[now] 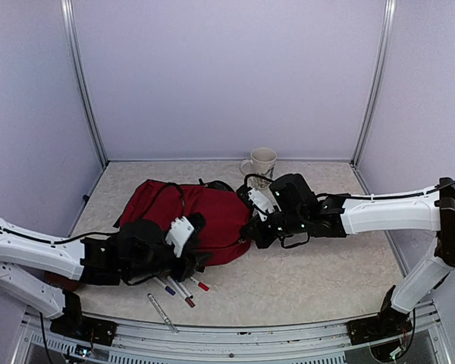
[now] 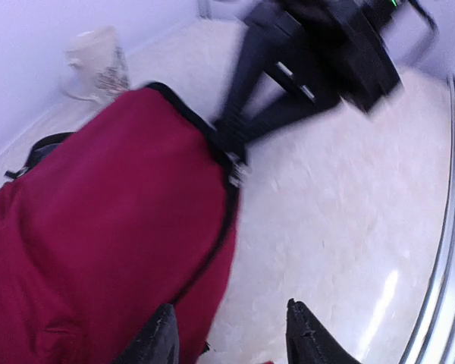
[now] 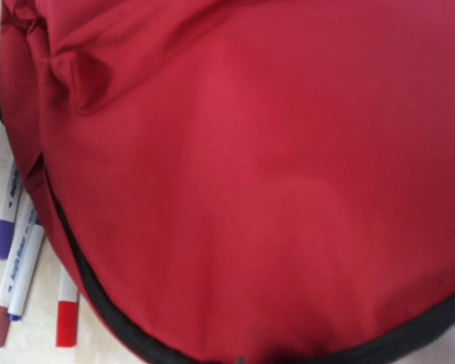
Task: Pack the student bag
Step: Zip the student bag into the largest pocket of the bag, then hold the largest pocket of the student bag, then zip the student bag into the largest pocket of the bag, then move the student bag to the center of the board.
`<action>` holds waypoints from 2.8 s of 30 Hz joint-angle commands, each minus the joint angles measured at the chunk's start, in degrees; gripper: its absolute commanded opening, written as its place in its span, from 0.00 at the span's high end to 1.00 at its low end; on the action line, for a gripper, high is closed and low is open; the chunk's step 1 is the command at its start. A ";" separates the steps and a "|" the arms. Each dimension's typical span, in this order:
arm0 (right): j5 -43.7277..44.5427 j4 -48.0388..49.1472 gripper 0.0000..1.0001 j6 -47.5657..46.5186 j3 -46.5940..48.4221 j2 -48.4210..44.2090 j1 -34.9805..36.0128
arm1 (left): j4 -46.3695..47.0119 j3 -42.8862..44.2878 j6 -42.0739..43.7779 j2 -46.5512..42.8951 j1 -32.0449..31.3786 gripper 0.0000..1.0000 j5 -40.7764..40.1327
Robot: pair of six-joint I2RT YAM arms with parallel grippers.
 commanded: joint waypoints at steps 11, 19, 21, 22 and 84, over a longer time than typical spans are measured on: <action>-4.54 5.69 1.00 4.17 -3.79 -2.31 -1.25 | 1.92 15.14 20.84 29.03 -4.32 0.23 -17.63; -4.45 5.76 1.00 7.05 -7.10 -5.33 -6.72 | 0.53 15.28 20.71 29.80 -4.46 1.00 -18.07; -4.47 5.84 1.00 7.34 -7.85 -6.01 -8.93 | 0.23 14.26 20.70 28.22 -4.58 1.00 -17.66; -4.60 5.94 1.00 7.58 -8.26 -6.28 -9.97 | -0.09 13.82 20.52 27.45 -4.55 1.00 -17.55; -13.10 -1.98 1.00 0.50 0.39 -10.59 -12.87 | -8.82 -9.22 -34.08 -6.02 32.80 0.03 -1.79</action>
